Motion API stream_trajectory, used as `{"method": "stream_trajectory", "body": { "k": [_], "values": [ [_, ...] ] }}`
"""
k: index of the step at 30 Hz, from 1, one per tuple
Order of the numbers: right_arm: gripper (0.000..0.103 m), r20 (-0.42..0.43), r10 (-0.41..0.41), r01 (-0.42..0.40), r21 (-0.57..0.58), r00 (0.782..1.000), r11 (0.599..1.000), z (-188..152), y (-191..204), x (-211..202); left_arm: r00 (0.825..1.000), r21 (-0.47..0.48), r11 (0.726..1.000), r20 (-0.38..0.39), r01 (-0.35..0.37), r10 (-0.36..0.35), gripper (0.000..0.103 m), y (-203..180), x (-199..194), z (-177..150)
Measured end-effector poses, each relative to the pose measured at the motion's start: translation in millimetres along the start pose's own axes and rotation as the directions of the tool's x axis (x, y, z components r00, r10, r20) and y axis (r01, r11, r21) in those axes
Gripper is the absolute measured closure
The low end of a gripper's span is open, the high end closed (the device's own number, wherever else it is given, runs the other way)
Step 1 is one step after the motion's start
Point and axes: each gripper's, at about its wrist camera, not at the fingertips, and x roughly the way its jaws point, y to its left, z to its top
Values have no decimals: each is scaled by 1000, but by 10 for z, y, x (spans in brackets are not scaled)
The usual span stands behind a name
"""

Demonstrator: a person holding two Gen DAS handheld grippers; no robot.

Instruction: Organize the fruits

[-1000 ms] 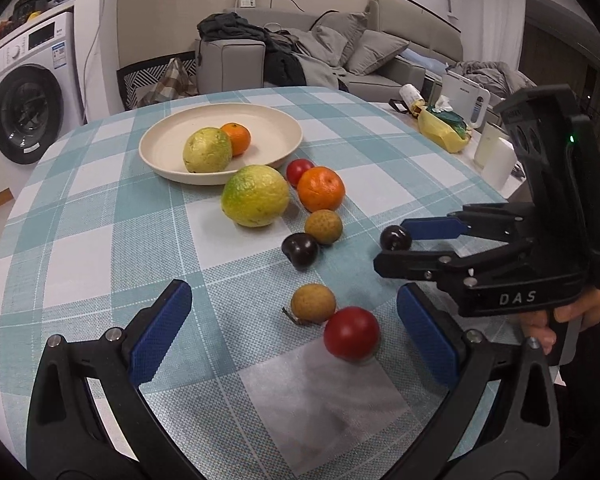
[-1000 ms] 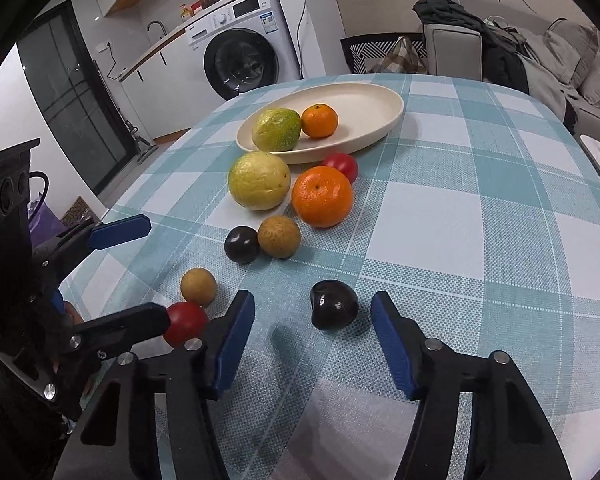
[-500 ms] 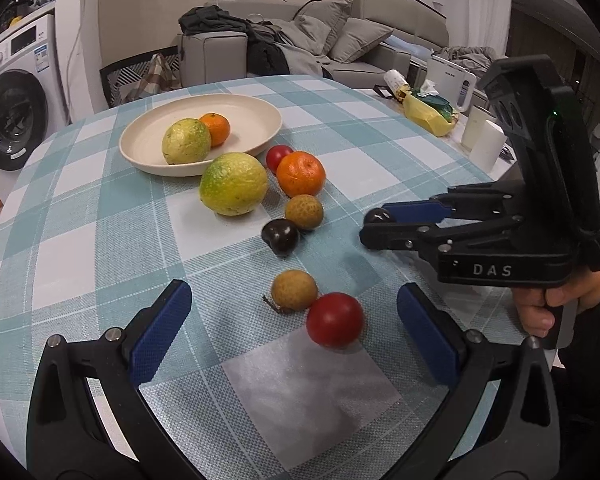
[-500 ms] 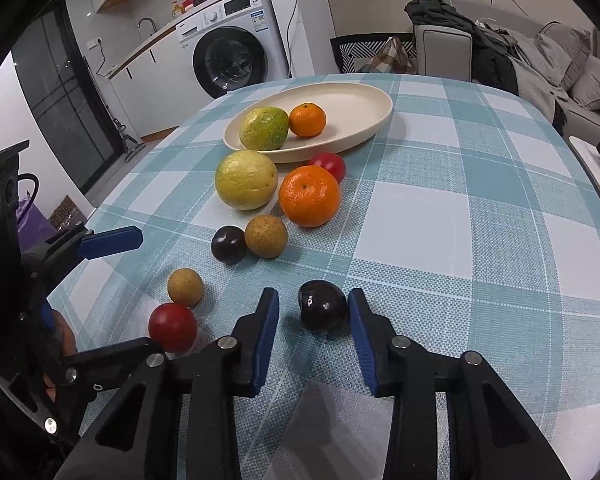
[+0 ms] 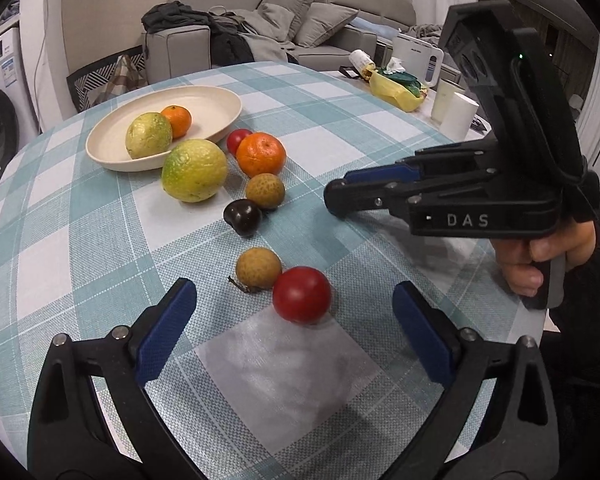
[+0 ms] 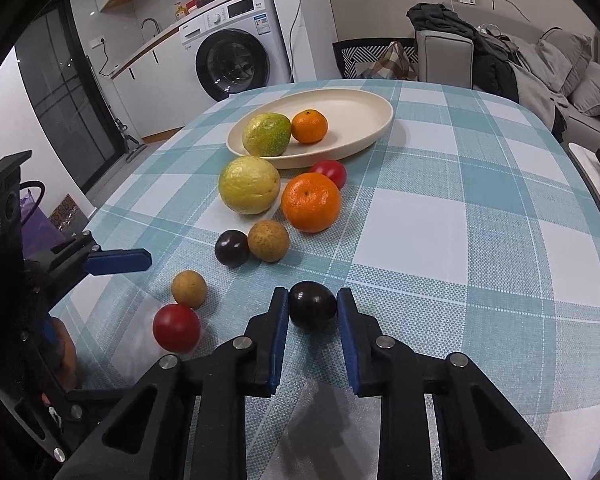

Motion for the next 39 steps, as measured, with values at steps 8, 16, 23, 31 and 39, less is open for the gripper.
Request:
{"method": "stream_trajectory", "body": {
  "k": [8,16,23,31,39],
  "values": [
    [78,2,6,-6,-14,1000,1000,0,23,-20,999,2,999,-20,42,-42,35,1,-3,-52],
    [78,6,9,-9,-11,1000,1000,-4,24,-21,998,26,998,-34,61,-60,48,-58,-7,-82],
    [78,-3,11,-12,-16,1000,1000,-12,37,-11,997,10,999,-59,47,-46,60,-64,67,-64],
    [78,-10,13,-13,-23,1000,1000,-21,39,0,997,14,999,-60,47,-46,75,-55,91,-50],
    [77,-31,11,-12,-27,999,1000,-39,34,30,998,-6,998,-34,59,-59,75,-21,46,-36]
  ]
}}
